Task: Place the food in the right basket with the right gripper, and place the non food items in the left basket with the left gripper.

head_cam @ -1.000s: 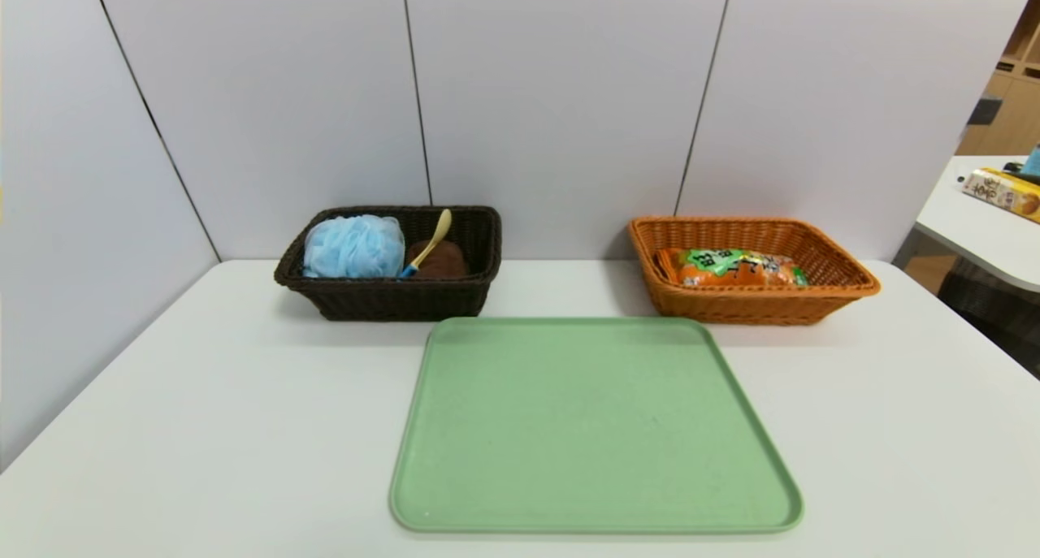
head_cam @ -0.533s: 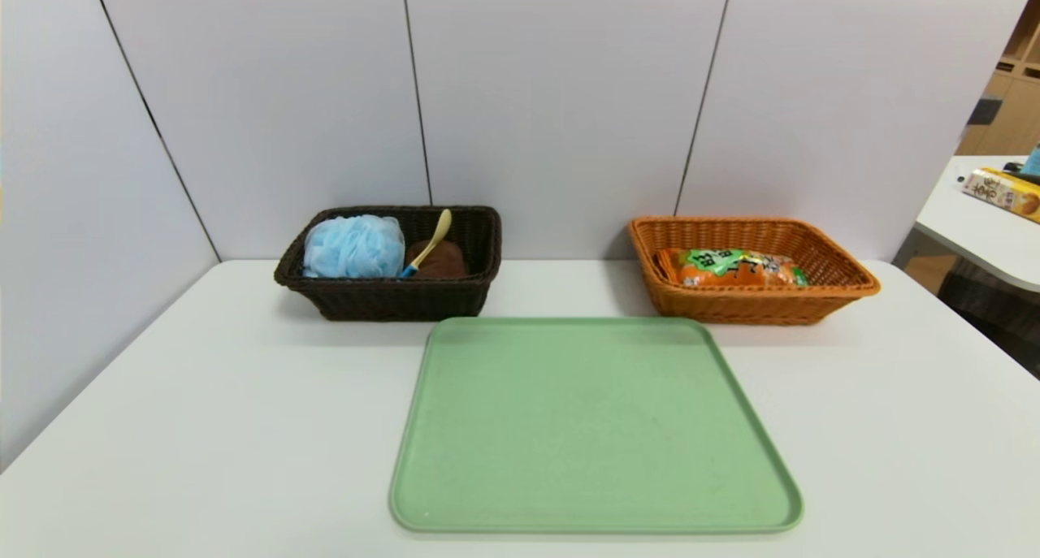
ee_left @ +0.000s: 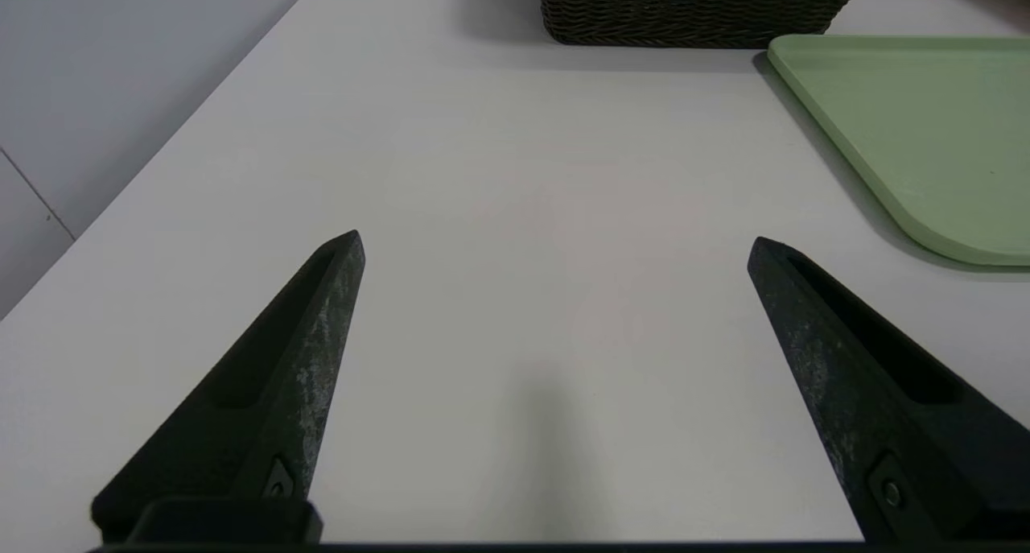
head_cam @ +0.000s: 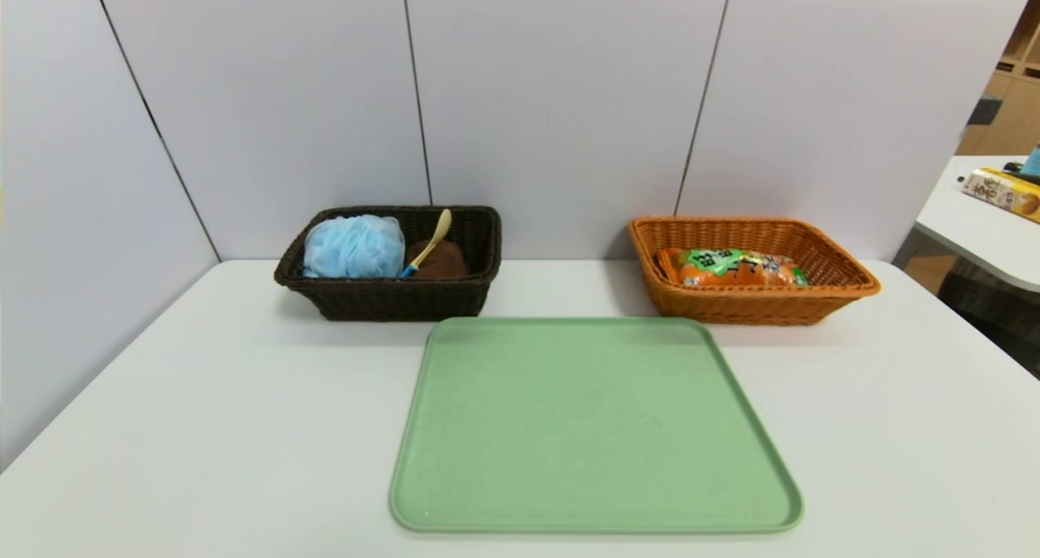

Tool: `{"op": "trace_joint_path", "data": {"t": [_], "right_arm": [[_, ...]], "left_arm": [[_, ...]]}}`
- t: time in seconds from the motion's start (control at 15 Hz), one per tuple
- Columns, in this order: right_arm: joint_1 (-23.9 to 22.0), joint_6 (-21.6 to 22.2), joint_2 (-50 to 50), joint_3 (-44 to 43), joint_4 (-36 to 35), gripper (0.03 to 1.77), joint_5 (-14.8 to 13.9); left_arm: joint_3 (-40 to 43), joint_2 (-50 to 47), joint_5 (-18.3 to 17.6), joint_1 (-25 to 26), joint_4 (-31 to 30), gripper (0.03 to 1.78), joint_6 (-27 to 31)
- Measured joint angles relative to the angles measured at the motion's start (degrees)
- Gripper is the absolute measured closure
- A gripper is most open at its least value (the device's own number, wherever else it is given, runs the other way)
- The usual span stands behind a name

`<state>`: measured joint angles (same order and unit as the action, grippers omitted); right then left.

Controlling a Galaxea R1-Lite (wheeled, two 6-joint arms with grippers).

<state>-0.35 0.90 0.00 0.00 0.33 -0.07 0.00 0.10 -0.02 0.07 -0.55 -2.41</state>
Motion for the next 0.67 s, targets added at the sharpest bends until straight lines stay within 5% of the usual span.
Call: {"op": "trace_joint_path", "data": {"t": [0.67], "right_arm": [[0.02,-0.05,0.0,0.0,0.02,0.1,-0.02]], "left_arm": [[0.0,0.0,0.02,0.0,-0.05,0.12,0.1]]}}
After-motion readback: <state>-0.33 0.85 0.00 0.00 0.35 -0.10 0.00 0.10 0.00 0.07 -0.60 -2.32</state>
